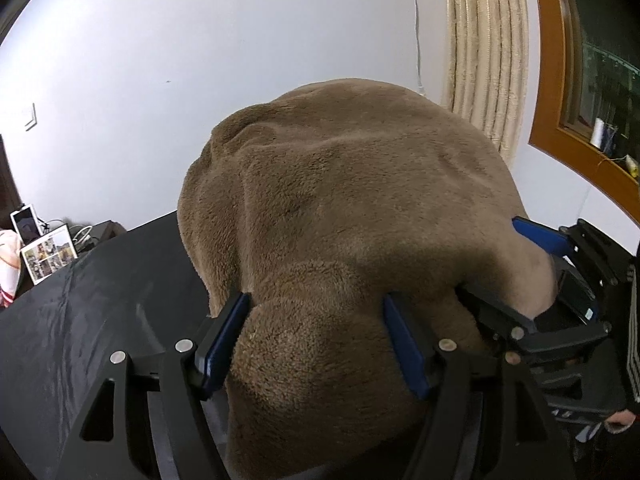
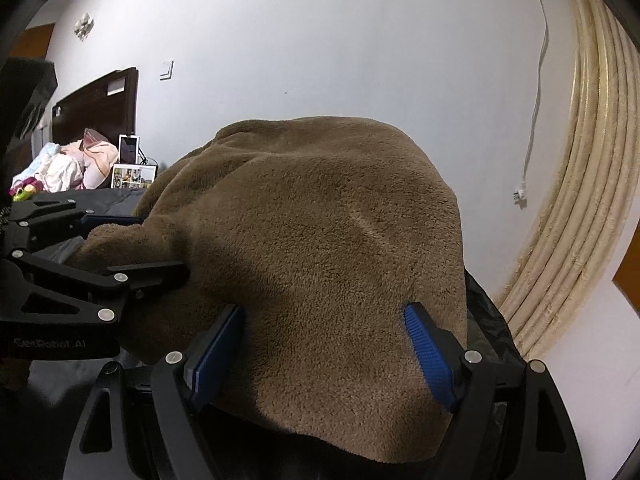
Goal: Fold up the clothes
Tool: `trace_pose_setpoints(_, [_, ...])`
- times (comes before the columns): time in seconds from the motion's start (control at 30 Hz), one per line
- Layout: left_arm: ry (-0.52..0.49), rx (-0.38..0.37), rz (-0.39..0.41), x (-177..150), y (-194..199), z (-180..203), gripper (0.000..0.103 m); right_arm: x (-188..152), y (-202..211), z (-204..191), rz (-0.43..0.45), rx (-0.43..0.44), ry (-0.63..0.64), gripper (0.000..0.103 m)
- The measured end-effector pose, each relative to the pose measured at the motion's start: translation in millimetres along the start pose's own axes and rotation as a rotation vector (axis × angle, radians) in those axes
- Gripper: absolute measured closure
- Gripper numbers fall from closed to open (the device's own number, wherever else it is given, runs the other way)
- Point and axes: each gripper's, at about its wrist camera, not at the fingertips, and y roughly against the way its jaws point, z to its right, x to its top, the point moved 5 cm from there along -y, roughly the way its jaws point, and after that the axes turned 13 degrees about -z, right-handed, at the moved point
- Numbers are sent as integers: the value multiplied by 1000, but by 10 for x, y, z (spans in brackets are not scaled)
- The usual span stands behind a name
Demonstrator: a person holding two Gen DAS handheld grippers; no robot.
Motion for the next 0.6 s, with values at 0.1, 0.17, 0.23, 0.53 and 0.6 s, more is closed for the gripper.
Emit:
trace_pose_setpoints(0.1, [15, 13, -8, 4, -21, 48, 30, 7, 7, 10, -13, 4, -1, 19])
trace_pose_setpoints(0.17, [30, 16, -15, 17, 2, 67, 30, 14, 23, 19, -18, 9, 1, 19])
trace_pose_setpoints(0.23, [31, 27, -17, 20, 37, 94, 29, 43, 49, 21, -21, 6, 9, 18])
trace_pose_setpoints(0.53, [-4, 90, 7, 7, 239, 206, 25, -20, 369, 144, 14, 22, -67, 18])
trace_pose_setpoints(0.6, [0, 85, 3, -35, 239, 169, 25, -63, 303, 160, -8, 18, -66, 18])
